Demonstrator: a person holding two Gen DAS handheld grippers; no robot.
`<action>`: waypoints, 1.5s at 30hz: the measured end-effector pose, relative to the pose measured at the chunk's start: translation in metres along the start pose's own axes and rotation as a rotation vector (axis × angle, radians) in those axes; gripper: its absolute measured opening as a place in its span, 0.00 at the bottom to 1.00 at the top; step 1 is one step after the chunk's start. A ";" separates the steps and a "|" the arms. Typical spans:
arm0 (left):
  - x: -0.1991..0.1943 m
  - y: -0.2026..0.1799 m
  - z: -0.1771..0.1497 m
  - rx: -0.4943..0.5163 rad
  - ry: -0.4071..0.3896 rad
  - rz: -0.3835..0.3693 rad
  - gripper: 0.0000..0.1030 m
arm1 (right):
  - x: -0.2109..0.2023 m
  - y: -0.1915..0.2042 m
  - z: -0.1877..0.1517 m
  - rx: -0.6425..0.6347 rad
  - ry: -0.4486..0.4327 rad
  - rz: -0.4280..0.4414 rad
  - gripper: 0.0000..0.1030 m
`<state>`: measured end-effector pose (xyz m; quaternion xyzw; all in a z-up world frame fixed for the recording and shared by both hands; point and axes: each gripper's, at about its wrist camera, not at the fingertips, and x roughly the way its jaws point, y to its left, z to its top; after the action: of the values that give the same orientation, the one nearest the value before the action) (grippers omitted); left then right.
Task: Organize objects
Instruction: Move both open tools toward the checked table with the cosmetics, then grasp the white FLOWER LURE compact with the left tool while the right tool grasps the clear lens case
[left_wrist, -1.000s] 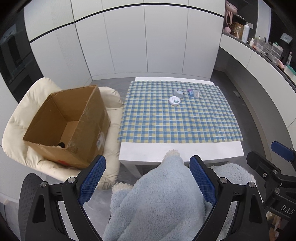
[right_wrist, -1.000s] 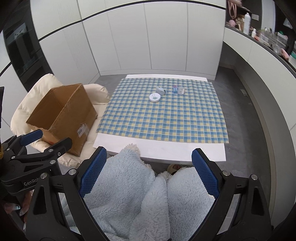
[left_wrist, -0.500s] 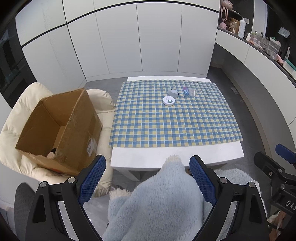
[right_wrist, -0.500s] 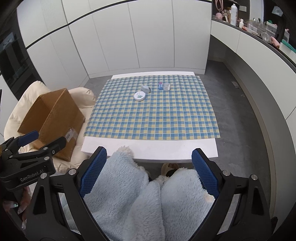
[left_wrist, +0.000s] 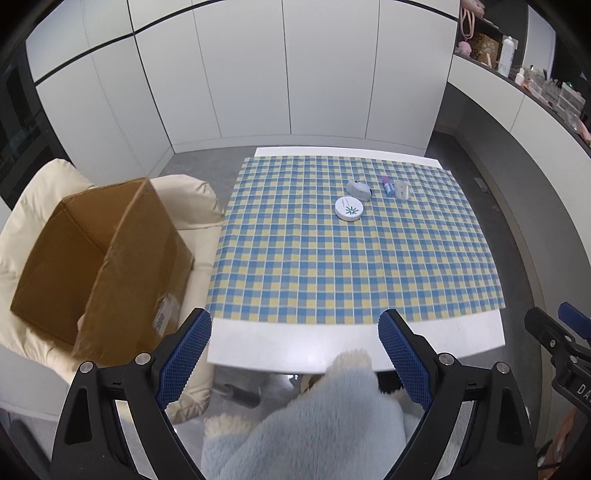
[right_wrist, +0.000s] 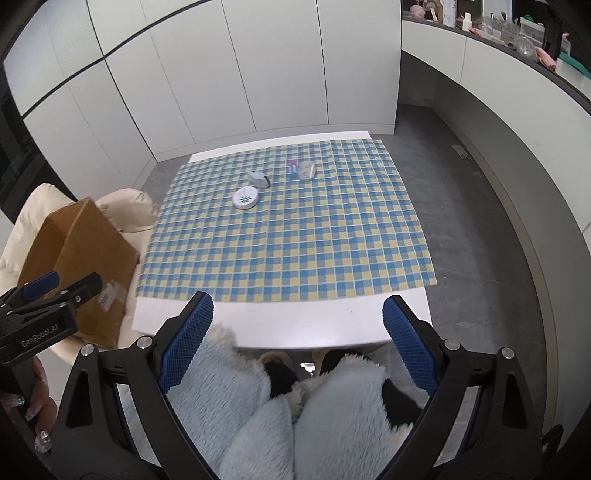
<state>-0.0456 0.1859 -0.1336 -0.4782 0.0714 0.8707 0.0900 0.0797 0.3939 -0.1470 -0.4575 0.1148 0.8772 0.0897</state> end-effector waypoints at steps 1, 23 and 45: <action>0.008 -0.001 0.004 -0.001 0.002 0.003 0.90 | 0.006 -0.002 0.003 -0.004 0.003 -0.003 0.92; 0.229 -0.070 0.089 0.113 0.090 -0.026 0.90 | 0.241 -0.053 0.101 -0.099 0.040 0.070 0.92; 0.333 -0.095 0.134 0.097 0.038 -0.092 0.56 | 0.387 -0.033 0.175 -0.380 0.041 0.107 0.92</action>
<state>-0.3095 0.3363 -0.3477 -0.4924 0.0933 0.8520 0.1515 -0.2673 0.4955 -0.3719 -0.4773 -0.0268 0.8770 -0.0475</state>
